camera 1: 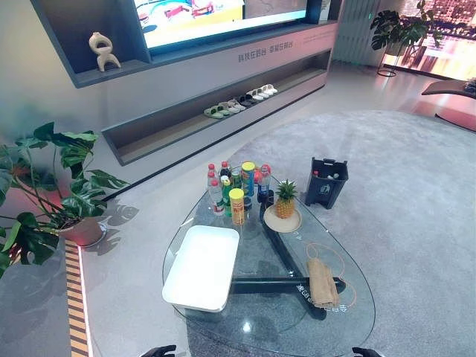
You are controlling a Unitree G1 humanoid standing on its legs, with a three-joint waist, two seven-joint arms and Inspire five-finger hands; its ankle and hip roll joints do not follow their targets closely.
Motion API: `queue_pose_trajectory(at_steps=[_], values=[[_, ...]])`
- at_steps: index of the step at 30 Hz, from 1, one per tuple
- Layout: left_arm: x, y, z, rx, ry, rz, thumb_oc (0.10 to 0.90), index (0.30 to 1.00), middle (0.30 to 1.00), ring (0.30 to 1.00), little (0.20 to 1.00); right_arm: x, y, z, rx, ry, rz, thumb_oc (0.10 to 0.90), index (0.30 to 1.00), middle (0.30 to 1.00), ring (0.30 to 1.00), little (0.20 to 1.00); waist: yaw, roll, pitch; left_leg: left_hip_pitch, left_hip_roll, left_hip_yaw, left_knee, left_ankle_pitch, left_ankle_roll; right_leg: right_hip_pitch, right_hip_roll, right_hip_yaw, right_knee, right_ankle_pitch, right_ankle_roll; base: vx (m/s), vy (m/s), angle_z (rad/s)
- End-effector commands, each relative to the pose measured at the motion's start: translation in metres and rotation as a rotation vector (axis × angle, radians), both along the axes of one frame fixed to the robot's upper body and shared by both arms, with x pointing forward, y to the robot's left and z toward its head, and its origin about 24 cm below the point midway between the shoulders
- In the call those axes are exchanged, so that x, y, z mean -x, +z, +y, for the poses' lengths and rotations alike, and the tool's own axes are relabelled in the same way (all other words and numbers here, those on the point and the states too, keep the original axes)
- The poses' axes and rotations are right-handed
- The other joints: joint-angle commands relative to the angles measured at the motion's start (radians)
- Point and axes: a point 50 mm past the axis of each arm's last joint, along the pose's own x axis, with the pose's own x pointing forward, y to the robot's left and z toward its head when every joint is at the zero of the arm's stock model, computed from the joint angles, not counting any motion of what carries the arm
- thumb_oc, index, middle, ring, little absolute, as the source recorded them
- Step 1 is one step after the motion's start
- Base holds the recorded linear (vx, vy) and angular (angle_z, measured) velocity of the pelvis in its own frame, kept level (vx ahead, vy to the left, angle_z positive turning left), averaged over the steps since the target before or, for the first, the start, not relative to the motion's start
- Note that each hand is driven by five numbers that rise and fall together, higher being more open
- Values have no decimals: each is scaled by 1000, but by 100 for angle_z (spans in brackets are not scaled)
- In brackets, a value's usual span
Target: Wipe the table with a cloth and put it in the basket.
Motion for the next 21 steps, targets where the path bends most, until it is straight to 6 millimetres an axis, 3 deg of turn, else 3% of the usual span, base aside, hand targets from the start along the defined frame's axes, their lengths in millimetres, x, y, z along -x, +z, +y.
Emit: queue_pose_trajectory(at_steps=[1, 21], values=[[-27, 8, 8, -25, -10, -68, 800, 900, 900, 900, 900, -25, 8, -9, 50, 3, -63, 800, 900, 900, 900, 900, 1, -24, 40, 52, 25, 30, 7, -96, -7, -27, -74, -4, 4, 36, 61, 0, 0, 0], [-25, 8, 11, -31, 16, -70, 800, 900, 900, 900, 900, -28, 11, -14, 73, 11, -73, 800, 900, 900, 900, 900, 4, -21, 43, 59, 21, 21, 7, -101, -5, -20, -74, -3, 4, 32, 58, 2, -1, 0]])
